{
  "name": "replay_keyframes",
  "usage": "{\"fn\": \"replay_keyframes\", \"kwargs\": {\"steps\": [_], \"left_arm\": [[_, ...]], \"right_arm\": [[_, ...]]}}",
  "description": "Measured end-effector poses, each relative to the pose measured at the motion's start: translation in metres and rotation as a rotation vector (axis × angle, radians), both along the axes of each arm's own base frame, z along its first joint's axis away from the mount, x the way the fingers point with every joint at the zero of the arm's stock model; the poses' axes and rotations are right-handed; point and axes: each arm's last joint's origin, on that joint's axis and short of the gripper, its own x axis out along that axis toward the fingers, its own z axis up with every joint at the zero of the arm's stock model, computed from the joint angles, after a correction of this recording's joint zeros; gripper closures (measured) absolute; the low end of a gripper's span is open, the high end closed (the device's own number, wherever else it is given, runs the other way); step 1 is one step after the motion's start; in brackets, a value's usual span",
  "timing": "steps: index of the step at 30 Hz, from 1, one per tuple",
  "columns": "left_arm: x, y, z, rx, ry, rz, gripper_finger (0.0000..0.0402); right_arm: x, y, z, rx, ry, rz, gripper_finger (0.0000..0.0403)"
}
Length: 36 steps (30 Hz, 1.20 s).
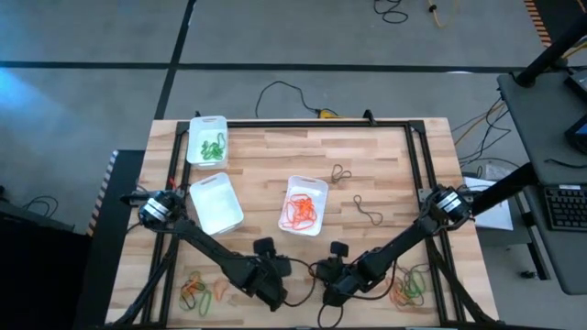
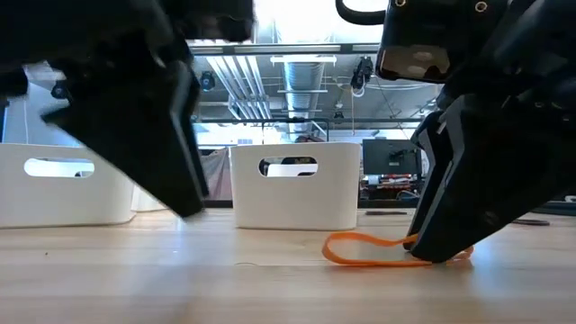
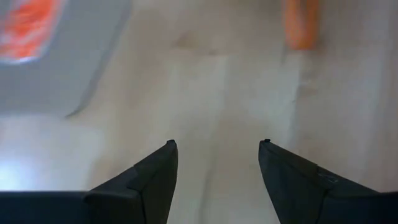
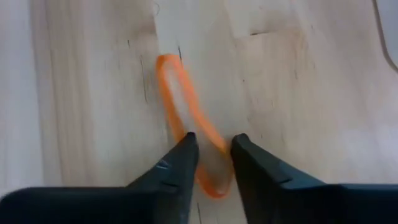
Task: Sort rubber bands into baskets
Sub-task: Put the orange rubber band into the bottom right white bin
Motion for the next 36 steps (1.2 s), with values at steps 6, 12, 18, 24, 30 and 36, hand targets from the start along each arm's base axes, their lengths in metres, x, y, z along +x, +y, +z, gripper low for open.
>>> {"fn": "replay_keyframes", "kwargs": {"steps": [6, 12, 18, 24, 30, 36], "left_arm": [[-0.043, 0.026, 0.038, 0.132, 0.027, 0.109, 0.0194], [-0.095, 0.048, 0.075, -0.035, -0.155, 0.180, 0.0194], [-0.122, 0.045, 0.098, -0.299, -0.402, 0.129, 0.0194], [-0.141, 0.026, 0.109, -0.486, -0.434, 0.032, 0.0194], [-0.168, -0.004, 0.100, -0.649, -0.293, 0.003, 0.0194], [-0.186, -0.034, 0.078, -0.703, -0.235, 0.063, 0.0194]], "right_arm": [[0.008, 0.000, 0.021, 0.057, 0.099, -0.081, 0.0385], [0.042, 0.001, 0.104, -0.029, 0.023, 0.084, 0.0390], [0.074, -0.035, 0.170, -0.271, -0.119, 0.106, 0.0391], [0.097, -0.101, 0.179, -0.345, -0.081, 0.001, 0.0391], [0.098, -0.158, 0.137, -0.242, 0.082, -0.102, 0.0391], [0.083, -0.187, 0.087, -0.111, 0.227, -0.286, 0.0390]]}}
